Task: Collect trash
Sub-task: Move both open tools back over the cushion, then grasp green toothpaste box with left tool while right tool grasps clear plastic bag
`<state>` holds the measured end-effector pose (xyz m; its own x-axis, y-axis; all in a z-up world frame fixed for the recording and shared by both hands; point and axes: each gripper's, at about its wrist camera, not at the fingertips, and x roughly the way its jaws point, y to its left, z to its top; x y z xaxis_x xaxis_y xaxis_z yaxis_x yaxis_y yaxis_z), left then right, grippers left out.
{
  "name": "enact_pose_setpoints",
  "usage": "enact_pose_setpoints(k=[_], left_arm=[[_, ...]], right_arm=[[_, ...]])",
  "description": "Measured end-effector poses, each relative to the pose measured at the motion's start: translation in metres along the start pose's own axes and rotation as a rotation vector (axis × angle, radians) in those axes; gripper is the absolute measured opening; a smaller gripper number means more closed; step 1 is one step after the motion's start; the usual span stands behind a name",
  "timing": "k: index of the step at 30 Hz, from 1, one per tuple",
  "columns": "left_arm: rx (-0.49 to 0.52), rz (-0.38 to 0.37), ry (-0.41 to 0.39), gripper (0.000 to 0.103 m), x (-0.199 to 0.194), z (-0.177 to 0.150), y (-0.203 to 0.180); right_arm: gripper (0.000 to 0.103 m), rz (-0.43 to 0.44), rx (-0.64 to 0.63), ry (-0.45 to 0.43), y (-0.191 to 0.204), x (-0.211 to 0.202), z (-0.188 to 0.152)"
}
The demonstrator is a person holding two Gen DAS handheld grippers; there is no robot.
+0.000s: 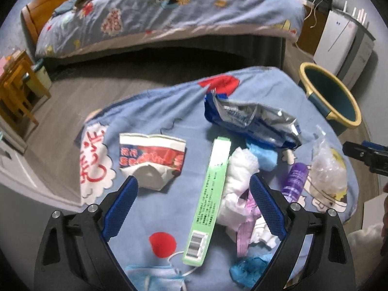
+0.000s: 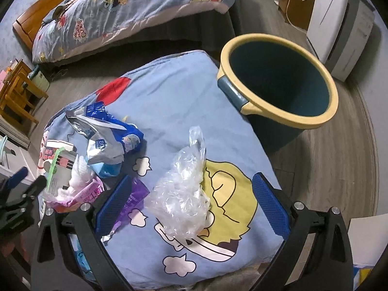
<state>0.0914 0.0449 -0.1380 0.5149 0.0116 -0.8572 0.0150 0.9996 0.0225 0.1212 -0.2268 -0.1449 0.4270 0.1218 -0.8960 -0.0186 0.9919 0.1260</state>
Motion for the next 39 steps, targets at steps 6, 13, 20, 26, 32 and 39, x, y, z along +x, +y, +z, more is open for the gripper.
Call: enact_pose_setpoints(k=[6,13,20,26,32,39], left_arm=[[-0.019,-0.02,0.049,0.077,0.018,0.005,-0.004],[-0.028,-0.041,0.122,0.053,0.039,0.005,-0.005],[-0.024,-0.028,0.153,0.046,0.047,0.002,-0.004],[-0.004,-0.025,0.139,0.019,0.041,0.004,-0.005],[0.011,0.029,0.028,0.019,0.015,0.014,-0.005],[0.0,0.058,-0.091,0.019,-0.018,0.032,0.005]], right_arm=[[0.089,0.006,-0.05,0.078,0.01,0.024,-0.005],[0.055,0.031,-0.053,0.168,0.009,0.044,-0.007],[0.04,0.02,-0.078,0.186,0.011,0.049,-0.01],[0.026,0.013,-0.095,0.162,0.012,0.044,-0.008],[0.024,0.021,-0.065,0.095,0.009,0.029,0.002],[0.024,0.073,-0.046,-0.001,0.009,0.0,0.018]])
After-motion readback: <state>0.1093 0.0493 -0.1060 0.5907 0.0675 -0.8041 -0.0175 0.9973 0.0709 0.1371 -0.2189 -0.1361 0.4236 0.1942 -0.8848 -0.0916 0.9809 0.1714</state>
